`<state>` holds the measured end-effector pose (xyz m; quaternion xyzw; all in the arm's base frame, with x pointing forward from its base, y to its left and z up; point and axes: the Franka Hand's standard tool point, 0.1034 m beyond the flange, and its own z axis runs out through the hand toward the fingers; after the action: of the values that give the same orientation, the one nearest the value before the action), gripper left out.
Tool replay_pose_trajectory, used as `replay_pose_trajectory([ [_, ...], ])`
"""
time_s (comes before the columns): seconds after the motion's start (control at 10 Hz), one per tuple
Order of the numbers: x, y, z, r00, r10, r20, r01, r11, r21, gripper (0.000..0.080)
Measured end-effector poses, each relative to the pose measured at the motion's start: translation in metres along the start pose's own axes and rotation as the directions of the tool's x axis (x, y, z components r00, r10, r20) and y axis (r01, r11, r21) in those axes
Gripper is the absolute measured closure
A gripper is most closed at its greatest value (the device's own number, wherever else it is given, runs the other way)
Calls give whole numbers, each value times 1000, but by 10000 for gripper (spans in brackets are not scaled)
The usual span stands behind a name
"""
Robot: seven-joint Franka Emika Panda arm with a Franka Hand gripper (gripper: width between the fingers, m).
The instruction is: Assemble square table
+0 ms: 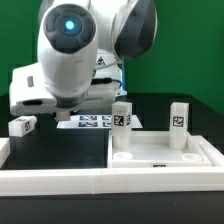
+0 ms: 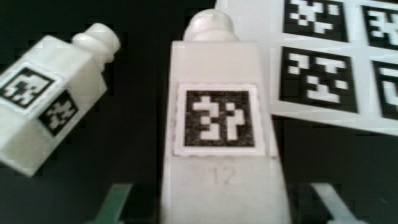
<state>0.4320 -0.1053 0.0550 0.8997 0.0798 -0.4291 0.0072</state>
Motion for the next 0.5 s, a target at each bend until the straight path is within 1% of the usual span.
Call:
replay_pose_trajectory([
  [0.1,1,2,-11,1000,-1,-19,1,1000,-5,509],
  [0.2,1,3,-15,999,-3,-35,3,1000,-9,509],
  [0.3,2,3,-13,999,-3,-33,2,1000,-8,509],
  [0.4,7,5,-15,998,-4,-69,3,1000,-17,509],
  [0.5,13,7,-20,988,-5,-157,1,1000,-25,508],
])
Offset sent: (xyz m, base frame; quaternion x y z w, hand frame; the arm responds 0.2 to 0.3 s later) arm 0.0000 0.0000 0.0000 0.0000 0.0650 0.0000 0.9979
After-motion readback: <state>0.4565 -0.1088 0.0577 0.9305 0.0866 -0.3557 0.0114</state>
